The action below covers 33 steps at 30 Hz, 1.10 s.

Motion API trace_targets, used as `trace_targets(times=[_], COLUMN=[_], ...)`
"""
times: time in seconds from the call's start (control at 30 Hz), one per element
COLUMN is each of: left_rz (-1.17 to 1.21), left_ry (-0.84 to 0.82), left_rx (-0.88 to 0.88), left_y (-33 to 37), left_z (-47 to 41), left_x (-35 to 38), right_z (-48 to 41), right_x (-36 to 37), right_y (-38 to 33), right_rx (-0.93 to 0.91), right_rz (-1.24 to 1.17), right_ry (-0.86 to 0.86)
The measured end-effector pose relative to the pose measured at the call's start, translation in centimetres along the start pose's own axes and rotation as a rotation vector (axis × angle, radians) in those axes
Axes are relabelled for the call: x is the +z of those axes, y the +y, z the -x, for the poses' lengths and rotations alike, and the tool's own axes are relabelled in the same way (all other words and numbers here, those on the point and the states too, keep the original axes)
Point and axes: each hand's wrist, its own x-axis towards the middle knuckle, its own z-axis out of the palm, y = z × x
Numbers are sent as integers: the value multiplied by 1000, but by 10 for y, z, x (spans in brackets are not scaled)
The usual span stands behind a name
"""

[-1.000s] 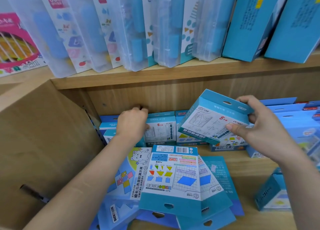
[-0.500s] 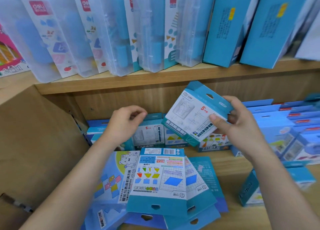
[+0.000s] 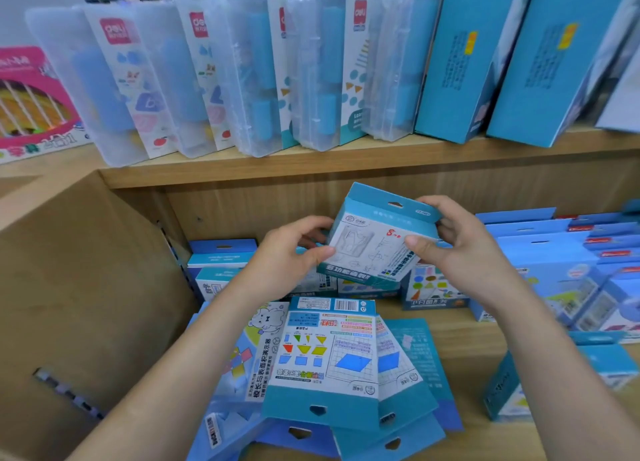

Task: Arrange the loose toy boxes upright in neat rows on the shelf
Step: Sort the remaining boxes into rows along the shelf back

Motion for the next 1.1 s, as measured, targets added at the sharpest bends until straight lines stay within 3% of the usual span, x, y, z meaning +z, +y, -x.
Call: trace_targets(times=[0.13,0.23,0.33,0.4,0.63,0.87,1.1], left_rz=[-86,-303,-617,-707,-876,-880,-879], left_ry=[49,148,16,-90,-54,-29,-37], left_rx=[17,-24,-175,-230,-281,-279,-315], left_y=[-11,-32,-57,-70,-84,-87,-83], left_z=[9,20,30,36,40,42,40], left_x=[-8,-31,-52,-55,-56,-54,-52], right_z=[-18,-33,-42,-46,-52,-56,-64], right_x=[14,30,47,58,93,113,113], right_y=[-4,-5,-2,4,23,26,23], right_rx=[-4,-29,-58,-41,-3,16,-186], right_rz=[125,226,320,356,484,601,1038], right_ry=[-48,-102,-144,-183,-273,-290,-348])
